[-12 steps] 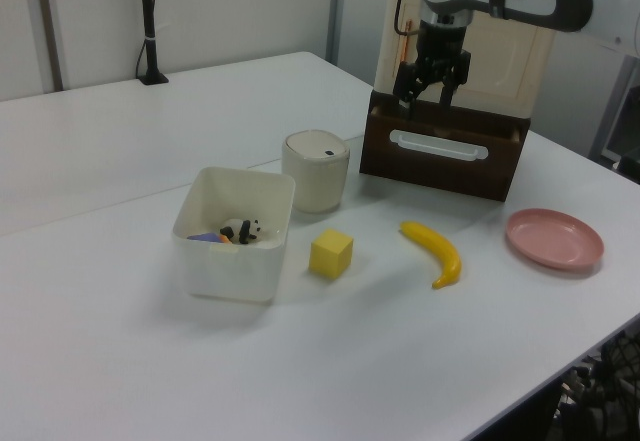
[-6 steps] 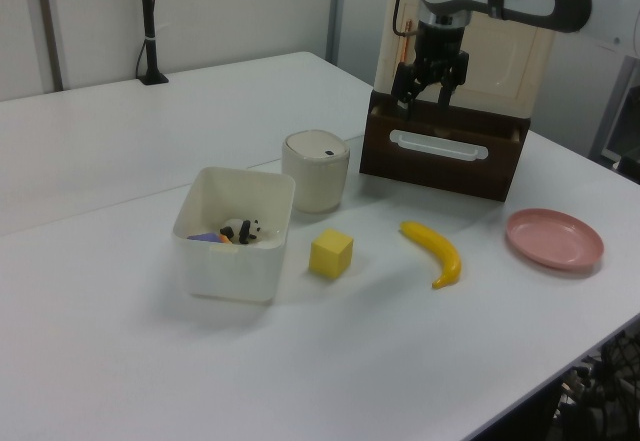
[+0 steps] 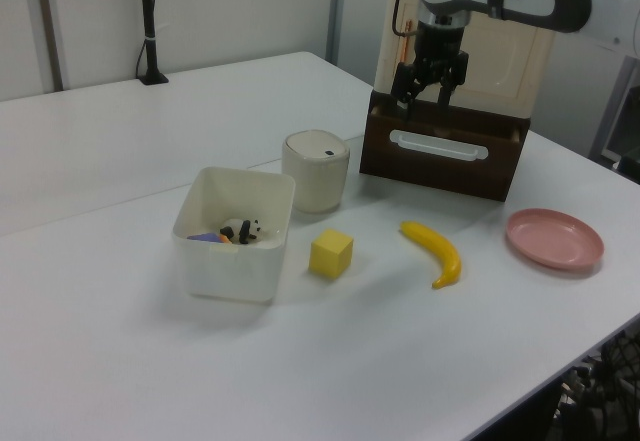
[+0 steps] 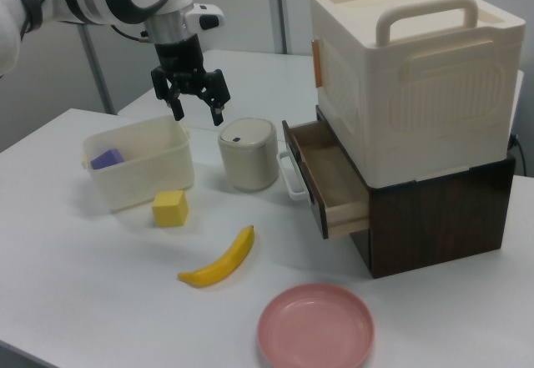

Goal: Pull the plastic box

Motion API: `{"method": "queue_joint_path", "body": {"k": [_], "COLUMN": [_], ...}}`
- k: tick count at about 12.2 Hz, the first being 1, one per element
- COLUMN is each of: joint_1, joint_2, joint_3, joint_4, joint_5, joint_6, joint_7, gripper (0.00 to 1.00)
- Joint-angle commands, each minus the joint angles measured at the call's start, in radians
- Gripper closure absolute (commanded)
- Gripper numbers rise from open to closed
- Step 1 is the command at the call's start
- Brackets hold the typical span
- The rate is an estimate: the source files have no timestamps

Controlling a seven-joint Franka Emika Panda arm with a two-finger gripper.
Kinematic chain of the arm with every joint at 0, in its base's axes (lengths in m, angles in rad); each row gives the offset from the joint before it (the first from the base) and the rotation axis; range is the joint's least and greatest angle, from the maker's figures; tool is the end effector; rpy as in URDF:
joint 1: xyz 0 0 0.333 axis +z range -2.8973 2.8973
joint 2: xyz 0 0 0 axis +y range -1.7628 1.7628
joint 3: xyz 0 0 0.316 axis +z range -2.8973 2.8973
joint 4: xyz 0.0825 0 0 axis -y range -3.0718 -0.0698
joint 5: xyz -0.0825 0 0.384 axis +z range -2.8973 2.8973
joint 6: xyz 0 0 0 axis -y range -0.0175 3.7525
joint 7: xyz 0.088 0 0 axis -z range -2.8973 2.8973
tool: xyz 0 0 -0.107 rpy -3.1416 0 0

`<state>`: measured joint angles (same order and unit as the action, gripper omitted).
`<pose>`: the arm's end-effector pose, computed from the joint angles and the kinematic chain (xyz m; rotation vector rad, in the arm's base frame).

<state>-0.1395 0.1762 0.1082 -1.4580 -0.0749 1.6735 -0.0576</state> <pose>0.6162 -0.0324 0.5849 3.0832 0.0469 0.0583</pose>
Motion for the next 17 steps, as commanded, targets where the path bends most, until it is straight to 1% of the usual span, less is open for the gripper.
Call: {"method": "queue_joint_path", "body": {"k": [1, 3, 5, 7, 8, 10, 12, 14, 17], "joint_1": [0.009, 0.011, 0.049, 0.081, 0.124, 0.187, 0.212, 0.245, 0.291], "joint_2": [-0.011, 0.008, 0.041, 0.080, 0.110, 0.153, 0.173, 0.196, 0.226], "joint_3": [0.004, 0.005, 0.007, 0.008, 0.007, 0.007, 0.008, 0.007, 0.007], "joint_4": [-0.027, -0.025, -0.027, -0.027, -0.025, -0.021, -0.019, -0.018, -0.019], "joint_5": [0.015, 0.017, 0.017, 0.027, 0.056, 0.067, 0.067, 0.063, 0.057], "joint_6": [0.017, 0.025, 0.067, 0.120, 0.155, 0.230, 0.262, 0.267, 0.313], "joint_7": [0.001, -0.002, -0.013, -0.063, -0.091, -0.235, -0.327, -0.463, -0.493], "gripper": [0.00, 0.00, 0.00, 0.00, 0.00, 0.00, 0.00, 0.00, 0.00]}}
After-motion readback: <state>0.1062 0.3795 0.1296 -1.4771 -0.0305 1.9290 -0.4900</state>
